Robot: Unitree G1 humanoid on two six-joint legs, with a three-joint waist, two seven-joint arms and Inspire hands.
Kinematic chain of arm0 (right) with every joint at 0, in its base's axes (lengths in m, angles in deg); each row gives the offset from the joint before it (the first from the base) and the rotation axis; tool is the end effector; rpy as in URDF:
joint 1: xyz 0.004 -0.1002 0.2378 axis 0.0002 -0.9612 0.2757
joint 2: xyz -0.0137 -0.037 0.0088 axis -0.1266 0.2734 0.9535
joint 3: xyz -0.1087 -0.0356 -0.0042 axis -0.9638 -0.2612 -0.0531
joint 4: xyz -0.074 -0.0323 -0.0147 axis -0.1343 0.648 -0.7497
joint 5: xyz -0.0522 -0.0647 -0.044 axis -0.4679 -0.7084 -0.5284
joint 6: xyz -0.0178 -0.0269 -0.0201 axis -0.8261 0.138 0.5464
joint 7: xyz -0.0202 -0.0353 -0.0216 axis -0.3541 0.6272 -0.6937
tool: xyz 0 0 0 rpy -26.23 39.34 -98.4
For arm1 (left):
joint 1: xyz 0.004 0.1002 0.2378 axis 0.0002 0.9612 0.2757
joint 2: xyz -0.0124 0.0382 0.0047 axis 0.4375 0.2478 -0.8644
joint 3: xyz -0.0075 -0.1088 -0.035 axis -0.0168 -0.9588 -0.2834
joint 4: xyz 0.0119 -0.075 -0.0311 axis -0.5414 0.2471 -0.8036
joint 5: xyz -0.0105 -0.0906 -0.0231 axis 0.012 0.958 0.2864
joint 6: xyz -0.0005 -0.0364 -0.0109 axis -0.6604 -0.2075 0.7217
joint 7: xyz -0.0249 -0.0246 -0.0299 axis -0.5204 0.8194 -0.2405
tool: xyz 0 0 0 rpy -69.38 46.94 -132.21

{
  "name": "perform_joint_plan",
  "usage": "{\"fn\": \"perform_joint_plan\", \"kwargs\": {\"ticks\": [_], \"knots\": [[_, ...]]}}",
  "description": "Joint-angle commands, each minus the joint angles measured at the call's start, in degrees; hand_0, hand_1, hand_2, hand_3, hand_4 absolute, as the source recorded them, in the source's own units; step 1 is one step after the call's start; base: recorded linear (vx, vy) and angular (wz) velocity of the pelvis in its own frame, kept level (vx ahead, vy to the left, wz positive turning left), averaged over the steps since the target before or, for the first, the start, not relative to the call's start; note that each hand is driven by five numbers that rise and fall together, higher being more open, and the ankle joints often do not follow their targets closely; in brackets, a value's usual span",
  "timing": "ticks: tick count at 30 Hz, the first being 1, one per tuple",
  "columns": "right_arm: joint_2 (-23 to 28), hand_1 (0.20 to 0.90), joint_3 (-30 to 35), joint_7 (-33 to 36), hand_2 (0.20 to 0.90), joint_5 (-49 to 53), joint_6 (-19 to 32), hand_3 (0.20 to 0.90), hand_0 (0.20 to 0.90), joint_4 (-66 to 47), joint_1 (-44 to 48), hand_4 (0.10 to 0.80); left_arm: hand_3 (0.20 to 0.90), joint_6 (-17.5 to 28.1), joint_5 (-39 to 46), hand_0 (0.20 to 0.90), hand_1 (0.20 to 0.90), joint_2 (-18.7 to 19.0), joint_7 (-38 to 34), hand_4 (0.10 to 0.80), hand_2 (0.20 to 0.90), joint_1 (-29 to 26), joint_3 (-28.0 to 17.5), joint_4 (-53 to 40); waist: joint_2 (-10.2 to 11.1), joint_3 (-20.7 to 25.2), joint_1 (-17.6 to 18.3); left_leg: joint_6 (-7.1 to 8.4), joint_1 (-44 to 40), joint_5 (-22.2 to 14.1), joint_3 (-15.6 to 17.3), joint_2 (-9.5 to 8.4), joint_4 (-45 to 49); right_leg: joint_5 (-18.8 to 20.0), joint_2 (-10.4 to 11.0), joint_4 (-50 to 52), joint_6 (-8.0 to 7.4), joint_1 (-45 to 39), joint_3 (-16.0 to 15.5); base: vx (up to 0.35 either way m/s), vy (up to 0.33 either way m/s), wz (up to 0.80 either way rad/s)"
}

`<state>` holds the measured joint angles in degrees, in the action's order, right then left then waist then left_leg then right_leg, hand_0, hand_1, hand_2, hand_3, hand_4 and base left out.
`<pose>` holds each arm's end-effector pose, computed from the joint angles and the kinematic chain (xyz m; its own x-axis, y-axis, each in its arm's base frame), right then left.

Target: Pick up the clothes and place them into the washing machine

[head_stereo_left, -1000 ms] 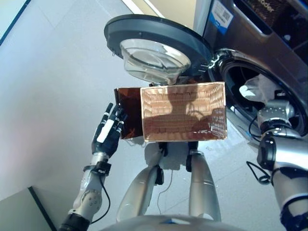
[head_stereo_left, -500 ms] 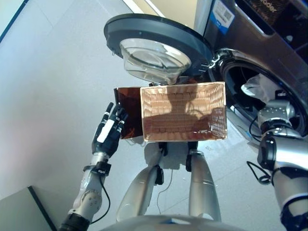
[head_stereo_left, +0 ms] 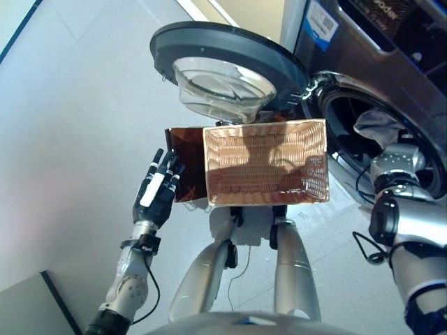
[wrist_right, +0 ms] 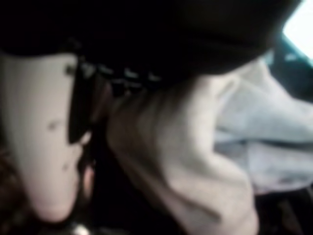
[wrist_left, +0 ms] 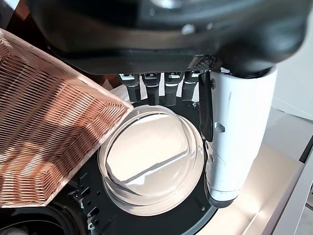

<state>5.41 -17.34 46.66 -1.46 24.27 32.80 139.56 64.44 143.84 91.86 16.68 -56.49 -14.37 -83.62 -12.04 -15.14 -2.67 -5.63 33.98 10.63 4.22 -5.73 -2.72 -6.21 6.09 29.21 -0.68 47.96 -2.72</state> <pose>0.3170 -0.3294 0.1527 0.4115 -0.8580 -0.3074 0.5541 -0.0322 0.8318 0.1575 0.1858 -0.0037 0.9979 -0.0607 0.0235 0.0570 0.6404 -0.7659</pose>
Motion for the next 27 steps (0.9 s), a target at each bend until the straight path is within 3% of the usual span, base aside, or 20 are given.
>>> {"fn": "perform_joint_plan", "kwargs": {"ticks": [1,5,11,13,14,20,27], "knots": [[5.4,0.900,-6.8,-1.0,0.900,-5.7,4.6,0.900,0.900,-5.4,3.9,0.800,0.900,5.2,0.2,0.900,0.900,1.4,0.9,0.800,0.900,3.0,-1.2,-6.2,-0.3,5.9,-0.6,5.21,-1.8,-4.7,-0.7,0.43,-2.3,5.5,-2.3,-9.5,-0.96,-1.4,-0.8,0.000,0.000,0.00],[6.8,0.900,-13.3,-3.9,0.900,-9.9,-1.0,0.900,0.900,-1.7,3.9,0.800,0.900,4.2,0.9,0.900,0.900,2.6,2.6,0.800,0.900,4.0,-1.7,-6.4,0.5,5.7,-0.7,5.22,-1.9,-4.5,-0.5,0.75,-2.3,5.9,-2.5,-9.5,-0.83,-1.4,-0.8,-0.021,-0.008,-0.04],[5.4,0.900,-18.9,-7.5,0.900,-15.0,-3.2,0.900,0.900,-5.8,-0.5,0.800,0.900,3.6,1.7,0.900,0.900,3.1,4.8,0.800,0.900,5.7,-2.3,-6.8,1.2,5.1,-0.1,5.35,-2.2,-4.3,-0.2,1.00,-2.3,6.5,-2.7,-10.1,-0.85,-2.1,-1.0,-0.014,-0.005,-0.03],[4.7,0.900,-20.9,-7.9,0.900,-20.0,-3.7,0.900,0.900,-10.6,-5.8,0.800,0.900,3.4,1.3,0.900,0.900,3.3,5.7,0.800,0.900,6.4,-2.8,-6.7,1.6,4.8,0.5,5.33,-2.5,-4.3,-0.2,1.06,-2.3,6.7,-2.7,-10.4,-0.93,-2.5,-1.1,0.041,0.000,0.00],[4.6,0.900,-21.2,-7.1,0.900,-22.9,-3.7,0.900,0.900,-12.8,-7.8,0.800,0.900,3.4,1.1,0.900,0.900,3.2,5.9,0.800,0.900,6.8,-2.9,-6.5,1.8,4.9,0.8,5.54,-3.5,-5.4,-0.6,0.89,-2.3,5.2,-2.7,-10.2,-1.41,-3.4,-0.7,0.093,-0.001,0.02],[3.0,0.900,-19.1,-2.2,0.900,-39.5,-3.8,0.900,0.900,-24.9,-19.6,0.800,0.900,4.9,-0.8,0.900,0.900,1.1,6.5,0.800,0.900,7.0,-4.0,-4.0,2.3,5.4,1.4,5.35,-4.7,-5.5,-1.1,0.83,-2.3,5.3,-2.5,-10.7,-1.61,-5.0,-1.2,0.027,-0.002,0.04],[1.2,0.900,-19.5,-1.1,0.900,-44.4,-5.0,0.900,0.900,-27.4,-22.6,0.800,0.900,5.8,-1.0,0.900,0.900,0.2,6.4,0.800,0.900,7.0,-4.5,-3.7,2.6,5.7,1.5,5.23,-4.8,-5.6,-1.5,0.75,-2.3,5.5,-2.5,-11.3,-1.71,-5.3,-1.1,0.001,0.000,0.01]]}}
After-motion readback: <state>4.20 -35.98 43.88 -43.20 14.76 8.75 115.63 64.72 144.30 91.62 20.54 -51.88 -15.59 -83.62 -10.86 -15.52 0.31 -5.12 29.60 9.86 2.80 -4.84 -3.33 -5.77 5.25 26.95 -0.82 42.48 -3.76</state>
